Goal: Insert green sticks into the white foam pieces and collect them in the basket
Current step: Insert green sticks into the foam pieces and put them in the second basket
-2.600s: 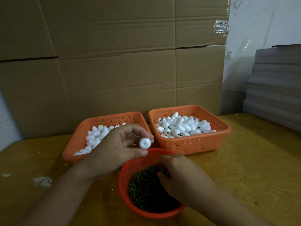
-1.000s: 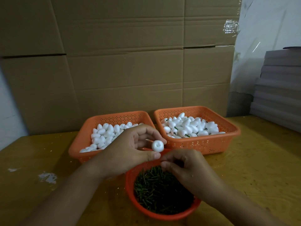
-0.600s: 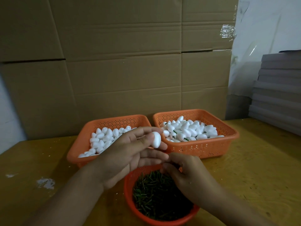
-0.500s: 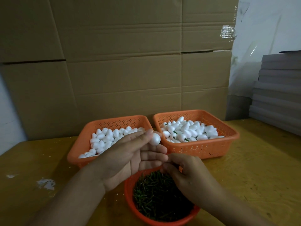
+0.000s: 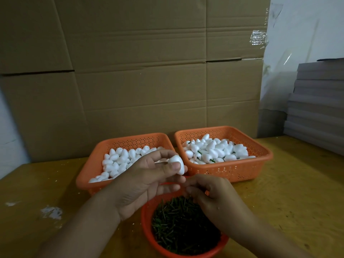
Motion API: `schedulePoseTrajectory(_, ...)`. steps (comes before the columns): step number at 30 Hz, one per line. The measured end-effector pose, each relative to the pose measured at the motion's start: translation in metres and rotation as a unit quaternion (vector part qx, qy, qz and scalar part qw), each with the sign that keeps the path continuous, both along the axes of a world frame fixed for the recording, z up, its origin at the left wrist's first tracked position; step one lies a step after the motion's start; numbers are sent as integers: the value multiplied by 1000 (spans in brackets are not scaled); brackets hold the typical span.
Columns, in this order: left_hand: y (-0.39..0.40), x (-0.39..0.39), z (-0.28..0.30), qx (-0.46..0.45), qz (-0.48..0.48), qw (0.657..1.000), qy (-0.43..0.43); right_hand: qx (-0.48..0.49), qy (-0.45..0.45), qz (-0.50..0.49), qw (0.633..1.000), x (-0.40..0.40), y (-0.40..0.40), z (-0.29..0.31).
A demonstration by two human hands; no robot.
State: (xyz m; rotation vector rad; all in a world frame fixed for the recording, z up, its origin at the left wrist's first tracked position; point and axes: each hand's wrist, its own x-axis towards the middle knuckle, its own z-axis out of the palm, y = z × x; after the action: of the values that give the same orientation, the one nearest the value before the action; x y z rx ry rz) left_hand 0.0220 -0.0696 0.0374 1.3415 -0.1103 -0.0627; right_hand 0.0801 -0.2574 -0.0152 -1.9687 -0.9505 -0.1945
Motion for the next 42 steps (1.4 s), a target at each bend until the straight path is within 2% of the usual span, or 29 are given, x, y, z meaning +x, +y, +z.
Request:
schedulePoseTrajectory(2, 0, 1, -1, 20, 11, 1000, -16, 4, 29, -5, 1000, 0, 0, -1)
schedulePoseTrajectory(7, -1, 2, -4, 87, 25, 995, -52, 47, 170, -4, 984, -1, 1, 2)
schedulePoseTrajectory(12, 0, 6, -8, 110, 61, 992, -31, 94, 288, 10, 953, -1, 3, 11)
schedulePoseTrajectory(19, 4, 8, -12, 107, 64, 992, -18, 121, 318, 24, 940, -2, -1, 15)
schedulePoseTrajectory(23, 4, 6, -12, 125, 46, 991, -21, 168, 317, 28, 933, -2, 0, 18)
schedulePoseTrajectory(38, 3, 8, -15, 182, 56, 981, -18, 236, 353, 35, 905, 2, -4, 15)
schedulePoseTrajectory(42, 0, 9, -18, 202, 69, 977, -23, 293, 392, 41, 871, 7, -7, 16)
